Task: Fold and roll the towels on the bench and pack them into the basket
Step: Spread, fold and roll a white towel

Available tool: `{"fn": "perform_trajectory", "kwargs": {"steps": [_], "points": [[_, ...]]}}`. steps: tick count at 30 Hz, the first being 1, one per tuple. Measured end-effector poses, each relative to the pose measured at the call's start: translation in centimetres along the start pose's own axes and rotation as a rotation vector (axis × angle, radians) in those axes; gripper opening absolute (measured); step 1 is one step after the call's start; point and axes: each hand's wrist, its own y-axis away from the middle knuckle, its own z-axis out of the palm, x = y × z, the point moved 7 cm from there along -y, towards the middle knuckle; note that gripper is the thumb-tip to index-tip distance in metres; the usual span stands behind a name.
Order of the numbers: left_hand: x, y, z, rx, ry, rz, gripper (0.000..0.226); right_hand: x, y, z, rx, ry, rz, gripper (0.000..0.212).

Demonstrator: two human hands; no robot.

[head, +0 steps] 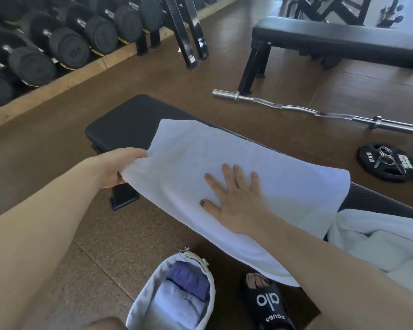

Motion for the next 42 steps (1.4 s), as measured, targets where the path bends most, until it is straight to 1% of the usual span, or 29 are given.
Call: {"fn": "perform_trajectory", "kwargs": {"steps": [1, 2, 3, 5, 6, 7, 8, 9, 10, 11, 12, 13, 15, 16, 18, 19, 23, 28, 33, 36, 37, 39, 40, 42], "points": [[0.4, -0.4, -0.5, 0.074, -0.038, 0.036, 0.025, 0.0, 0.0, 0.0, -0.002, 0.001, 0.0, 0.069], [1.1, -0.8, -1.3, 0.186, -0.104, 0.09, 0.033, 0.0, 0.0, -0.1, -0.002, 0.001, 0.001, 0.07], [2.1, -0.7, -2.0, 0.322, -0.216, 0.177, 0.034, 0.0, 0.0, -0.1, -0.002, -0.001, 0.003, 0.069], [4.2, 0.0, -3.2, 0.592, -0.502, 0.347, 0.019, 0.0, 0.0, 0.1, -0.008, -0.006, 0.011, 0.069], [4.9, 0.5, -3.8, 0.715, -0.621, 0.399, 0.011, 0.0, 0.0, 0.1, -0.009, -0.008, 0.015, 0.069], [5.3, 0.7, -4.6, 0.818, -0.709, 0.416, 0.008, 0.0, 0.0, 0.1, -0.005, -0.011, 0.017, 0.069], [5.4, 0.8, -5.3, 0.903, -0.76, 0.388, 0.012, 0.0, 0.0, 0.1, 0.003, -0.018, 0.015, 0.069], [5.1, 0.4, -5.9, 0.944, -0.78, 0.322, 0.021, 0.0, 0.0, 0.1, 0.01, -0.025, 0.012, 0.069], [4.8, 0.0, -6.1, 0.95, -0.807, 0.24, 0.032, -0.1, 0.0, 0.0, 0.015, -0.029, 0.01, 0.069], [4.5, -0.4, -5.7, 0.921, -0.852, 0.178, 0.043, -0.1, -0.1, 0.0, 0.018, -0.027, 0.008, 0.07], [4.2, -0.8, -4.7, 0.866, -0.913, 0.17, 0.052, -0.2, -0.1, -0.1, 0.022, -0.022, 0.006, 0.07], [4.2, -1.2, -3.2, 0.797, -0.968, 0.206, 0.057, -0.3, -0.2, -0.1, 0.024, -0.018, 0.007, 0.071], [3.6, -2.2, 0.0, 0.633, -1.021, 0.302, 0.057, -0.5, -0.7, -0.4, 0.025, -0.016, 0.012, 0.069], [3.1, -2.8, 1.5, 0.545, -1.018, 0.316, 0.056, -0.5, -1.2, -0.7, 0.039, -0.022, 0.014, 0.067], [1.7, -4.0, 3.8, 0.394, -0.997, 0.274, 0.055, -0.4, -2.5, -1.6, 0.099, -0.063, 0.023, 0.057], [1.2, -4.4, 4.5, 0.359, -1.008, 0.253, 0.055, -0.2, -3.4, -2.1, 0.125, -0.098, 0.032, 0.053], [0.8, -5.4, 4.8, 0.365, -1.026, 0.223, 0.058, 0.8, -7.9, -4.0, 0.175, -0.227, 0.038, 0.043], [0.6, -6.5, 4.7, 0.399, -0.995, 0.233, 0.063, 2.1, -14.5, -6.3, 0.327, -0.458, 0.064, 0.035], [0.5, -7.0, 4.7, 0.423, -1.023, 0.252, 0.067, 0.9, -20.4, -7.9, 0.45, -0.508, 0.09, 0.037], [0.3, -7.3, 4.9, 0.419, -1.033, 0.26, 0.068, -0.1, -23.0, -7.9, 0.405, -0.534, 0.119, 0.038], [0.4, -7.3, 4.8, 0.423, -1.036, 0.265, 0.069, -0.3, -23.6, -7.9, 0.385, -0.523, 0.137, 0.035], [0.6, -7.4, 4.7, 0.424, -1.046, 0.267, 0.068, -0.2, -24.8, -7.8, 0.329, -0.502, 0.188, 0.019], [0.6, -7.3, 4.8, 0.421, -1.051, 0.27, 0.068, 0.0, -25.2, -7.8, 0.301, -0.51, 0.209, 0.016], [0.7, -7.2, 4.8, 0.413, -1.058, 0.292, 0.068, 0.6, -25.9, -7.8, 0.283, -0.564, 0.191, 0.021]]}}
